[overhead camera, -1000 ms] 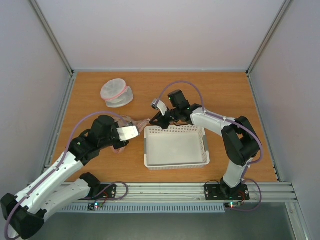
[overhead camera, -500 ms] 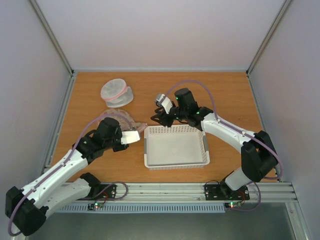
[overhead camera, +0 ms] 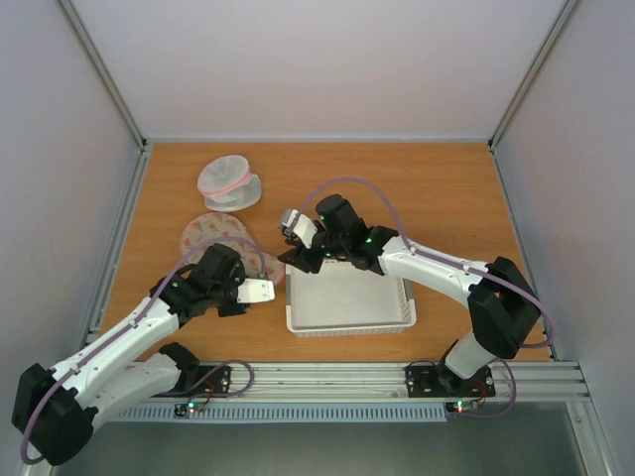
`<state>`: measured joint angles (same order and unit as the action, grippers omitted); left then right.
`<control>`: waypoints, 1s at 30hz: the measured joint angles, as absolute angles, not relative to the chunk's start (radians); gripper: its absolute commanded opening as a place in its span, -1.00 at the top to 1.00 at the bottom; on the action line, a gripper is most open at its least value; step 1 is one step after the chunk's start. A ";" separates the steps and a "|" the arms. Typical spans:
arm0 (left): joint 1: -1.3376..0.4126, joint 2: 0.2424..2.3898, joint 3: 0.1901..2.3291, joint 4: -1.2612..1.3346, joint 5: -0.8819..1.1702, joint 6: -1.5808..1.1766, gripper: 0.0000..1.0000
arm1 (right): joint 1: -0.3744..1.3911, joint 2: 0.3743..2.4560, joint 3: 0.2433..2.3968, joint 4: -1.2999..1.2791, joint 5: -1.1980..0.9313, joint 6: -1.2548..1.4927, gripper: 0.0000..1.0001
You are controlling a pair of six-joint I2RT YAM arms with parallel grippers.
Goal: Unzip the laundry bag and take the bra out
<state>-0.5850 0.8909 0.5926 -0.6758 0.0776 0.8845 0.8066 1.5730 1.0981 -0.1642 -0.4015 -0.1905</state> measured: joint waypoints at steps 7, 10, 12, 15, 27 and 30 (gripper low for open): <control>-0.601 0.871 0.595 -0.718 0.136 0.893 -0.99 | 0.805 1.612 1.131 -0.163 -0.342 -0.149 -0.03; -0.587 0.836 0.627 -0.720 0.149 0.822 -0.99 | 0.805 1.614 1.156 -0.149 -0.318 -0.113 -0.03; -0.547 0.805 0.669 -0.698 0.143 0.715 -0.99 | 0.805 1.625 1.184 -0.122 -0.300 -0.081 -0.03; -0.443 0.762 0.733 -0.636 0.083 0.523 -0.99 | 0.808 1.649 1.214 -0.070 -0.277 -0.018 -0.04; 0.097 0.477 0.640 -0.567 -0.205 -0.301 -0.99 | 1.044 1.922 1.468 -0.074 -0.057 0.021 -0.97; 0.171 0.444 0.550 -0.591 -0.216 -0.441 -0.99 | 1.102 1.997 1.529 -0.104 0.006 -0.017 -0.97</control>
<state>0.1707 0.4442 0.5499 -0.5911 -0.2161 -0.4408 1.1023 1.9968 1.5291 -0.1043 0.0063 -0.0170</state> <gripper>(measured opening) 0.995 0.982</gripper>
